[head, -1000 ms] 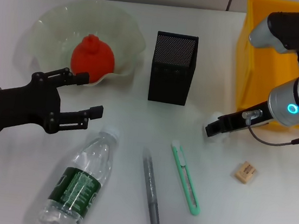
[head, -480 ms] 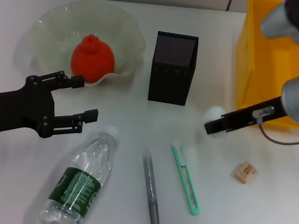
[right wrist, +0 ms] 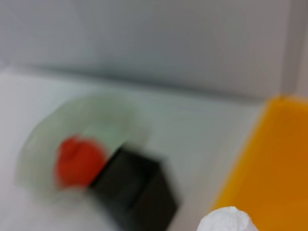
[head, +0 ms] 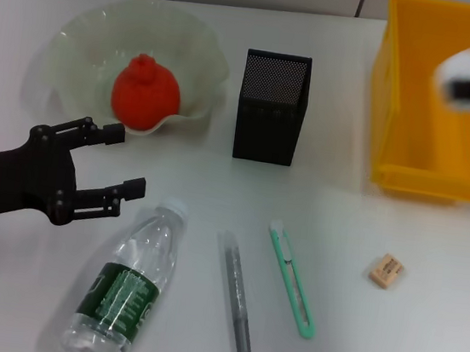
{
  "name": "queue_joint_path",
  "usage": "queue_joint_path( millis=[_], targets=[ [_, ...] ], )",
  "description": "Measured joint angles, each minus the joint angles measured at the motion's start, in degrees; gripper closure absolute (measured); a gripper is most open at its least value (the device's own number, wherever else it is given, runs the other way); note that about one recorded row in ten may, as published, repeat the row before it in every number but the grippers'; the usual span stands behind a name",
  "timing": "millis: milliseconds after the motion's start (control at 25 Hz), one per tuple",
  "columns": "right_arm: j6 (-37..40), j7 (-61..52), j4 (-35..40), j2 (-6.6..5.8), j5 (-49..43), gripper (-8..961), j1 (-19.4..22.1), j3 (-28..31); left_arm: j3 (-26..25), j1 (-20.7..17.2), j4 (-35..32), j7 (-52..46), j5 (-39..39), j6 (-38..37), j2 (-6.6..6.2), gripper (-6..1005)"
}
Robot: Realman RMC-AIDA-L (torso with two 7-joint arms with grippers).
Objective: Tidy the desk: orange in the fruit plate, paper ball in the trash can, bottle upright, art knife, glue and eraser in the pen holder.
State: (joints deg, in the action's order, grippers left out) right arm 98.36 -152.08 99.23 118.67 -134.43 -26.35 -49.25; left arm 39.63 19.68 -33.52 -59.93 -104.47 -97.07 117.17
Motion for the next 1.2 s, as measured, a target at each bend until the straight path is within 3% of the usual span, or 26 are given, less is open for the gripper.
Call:
queue_joint_path(
  millis=[160, 200, 280, 440, 480, 520, 600, 680, 720, 800, 880, 960, 1000, 1040, 1120, 1200],
  targets=[
    [-3.3, 4.7, -5.9, -1.16, 0.3, 389, -1.2, 6.7, -0.6, 0.0, -0.3, -2.8, 0.0, -0.4, -0.01, 173],
    [-8.0, 8.0, -12.0, -1.53, 0.4, 384, -1.6, 7.6, -0.9, 0.4, -0.9, -6.7, -0.1, -0.3, -0.04, 173],
    [-10.4, 9.6, -14.9, -1.56, 0.4, 373, -1.8, 7.6, -0.9, 0.5, -1.3, -7.9, -0.2, -0.3, -0.12, 173],
    [-14.8, 16.4, -22.1, -1.21, 1.9, 352, -2.8, 7.7, 0.0, 0.8, -4.8, -13.1, -0.8, -3.1, -0.08, 172],
    [-15.2, 17.9, -23.0, -1.01, 2.7, 347, -3.0, 7.9, 0.0, 0.8, -6.1, -14.5, -0.8, -3.9, 0.20, 172],
    [-15.7, 20.8, -23.5, -0.36, 4.9, 341, -2.7, 8.0, 1.4, 0.1, -11.9, -20.1, -1.3, -4.3, 1.24, 172],
    [-16.1, 23.9, -23.5, 0.17, 8.5, 331, -1.6, 8.0, 2.1, -0.1, -13.5, -22.0, -1.4, -4.0, 1.52, 172],
    [-16.3, 25.6, -23.5, 0.28, 10.6, 320, -0.9, 8.1, 6.0, -0.9, -19.0, -27.6, -1.5, -2.4, 1.88, 172],
    [-16.8, 28.6, -23.8, 0.31, 14.0, 264, 0.4, 8.2, 10.4, -1.7, -23.7, -32.1, -1.2, -0.1, 1.92, 172],
    [-16.3, 32.3, -24.0, 0.32, 16.9, 152, 1.8, 8.1, 12.5, -2.2, -26.5, -34.3, -1.1, 1.2, 1.91, 172],
    [-15.2, 35.0, -24.1, 0.33, 18.8, 152, 2.7, 8.0, 18.8, -4.2, -35.1, -42.5, -1.4, 6.2, 1.78, 173],
    [-12.5, 40.9, -24.3, 0.50, 23.2, 153, 5.0, 7.7, 21.9, -5.2, -39.0, -46.8, -2.2, 8.7, 1.73, 173],
    [-9.5, 47.0, -25.8, 0.78, 27.2, 153, 7.5, 7.0, 27.2, -7.1, -45.7, -53.7, -4.9, 12.3, 1.57, 173],
    [-9.5, 47.0, -25.8, 0.78, 27.2, 153, 7.5, 7.0, 27.2, -7.1, -45.7, -53.7, -4.9, 12.3, 1.57, 174],
    [-6.9, 53.2, -29.3, 0.83, 30.9, 153, 9.6, 5.4, 33.8, -9.1, -53.9, -62.5, -11.1, 16.1, 1.55, 174],
    [-3.4, 63.7, -37.0, 0.77, 33.8, 152, 11.7, 3.3, 41.5, -10.5, -62.6, -73.5, -19.5, 18.4, 1.62, 175]
  ],
)
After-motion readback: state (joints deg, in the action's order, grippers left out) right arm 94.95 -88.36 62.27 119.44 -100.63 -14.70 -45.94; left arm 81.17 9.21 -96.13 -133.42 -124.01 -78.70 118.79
